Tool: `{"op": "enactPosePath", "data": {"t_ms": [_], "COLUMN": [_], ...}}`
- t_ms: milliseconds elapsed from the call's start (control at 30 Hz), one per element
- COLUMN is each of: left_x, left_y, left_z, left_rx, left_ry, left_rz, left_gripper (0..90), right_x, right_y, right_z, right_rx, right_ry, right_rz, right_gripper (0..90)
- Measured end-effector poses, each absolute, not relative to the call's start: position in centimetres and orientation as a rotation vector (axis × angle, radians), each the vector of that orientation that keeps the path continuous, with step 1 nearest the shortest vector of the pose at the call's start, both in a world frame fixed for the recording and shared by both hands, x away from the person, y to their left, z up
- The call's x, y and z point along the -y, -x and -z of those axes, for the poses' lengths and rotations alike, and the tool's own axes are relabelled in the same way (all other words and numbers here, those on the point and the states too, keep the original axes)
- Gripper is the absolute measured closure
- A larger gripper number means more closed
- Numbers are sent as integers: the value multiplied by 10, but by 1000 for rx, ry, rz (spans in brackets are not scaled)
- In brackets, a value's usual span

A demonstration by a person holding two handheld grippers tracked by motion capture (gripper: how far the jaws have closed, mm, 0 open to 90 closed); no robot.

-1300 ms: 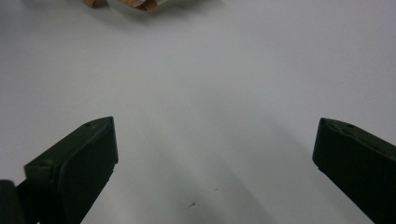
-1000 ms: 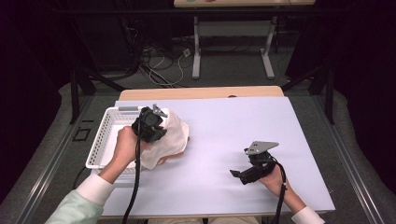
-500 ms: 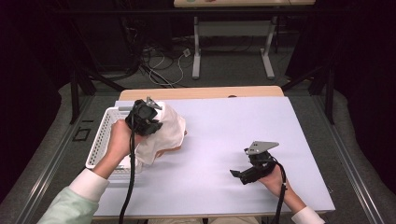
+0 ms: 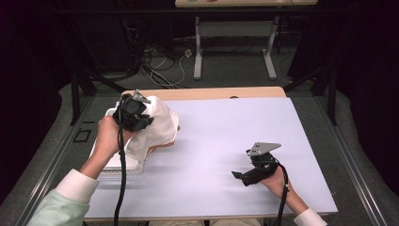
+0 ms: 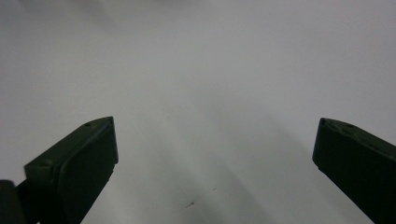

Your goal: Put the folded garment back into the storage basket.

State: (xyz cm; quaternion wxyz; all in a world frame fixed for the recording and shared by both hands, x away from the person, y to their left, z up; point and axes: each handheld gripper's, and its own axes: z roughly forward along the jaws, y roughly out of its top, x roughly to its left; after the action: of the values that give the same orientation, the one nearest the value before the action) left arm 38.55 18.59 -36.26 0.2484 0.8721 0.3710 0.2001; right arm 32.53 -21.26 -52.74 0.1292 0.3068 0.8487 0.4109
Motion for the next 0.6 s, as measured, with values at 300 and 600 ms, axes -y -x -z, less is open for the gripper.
{"op": "enactPosePath", "data": {"t_ms": [300,600], "left_x": [-211,-234], "left_y": [-385,-382], "left_z": [354,349], "left_rx": [-1079,-1132], "left_ry": [-2324,-2316], "left_rz": [-573,-606], "left_gripper": [848,848], "right_x": [212,212], "right_y": [-326,-326], "right_z": [528,529], "right_rx": [-2474,-2474], "right_ry": [-888,-894], "right_rz": [-1191,-1196], "right_gripper": [0,0]}}
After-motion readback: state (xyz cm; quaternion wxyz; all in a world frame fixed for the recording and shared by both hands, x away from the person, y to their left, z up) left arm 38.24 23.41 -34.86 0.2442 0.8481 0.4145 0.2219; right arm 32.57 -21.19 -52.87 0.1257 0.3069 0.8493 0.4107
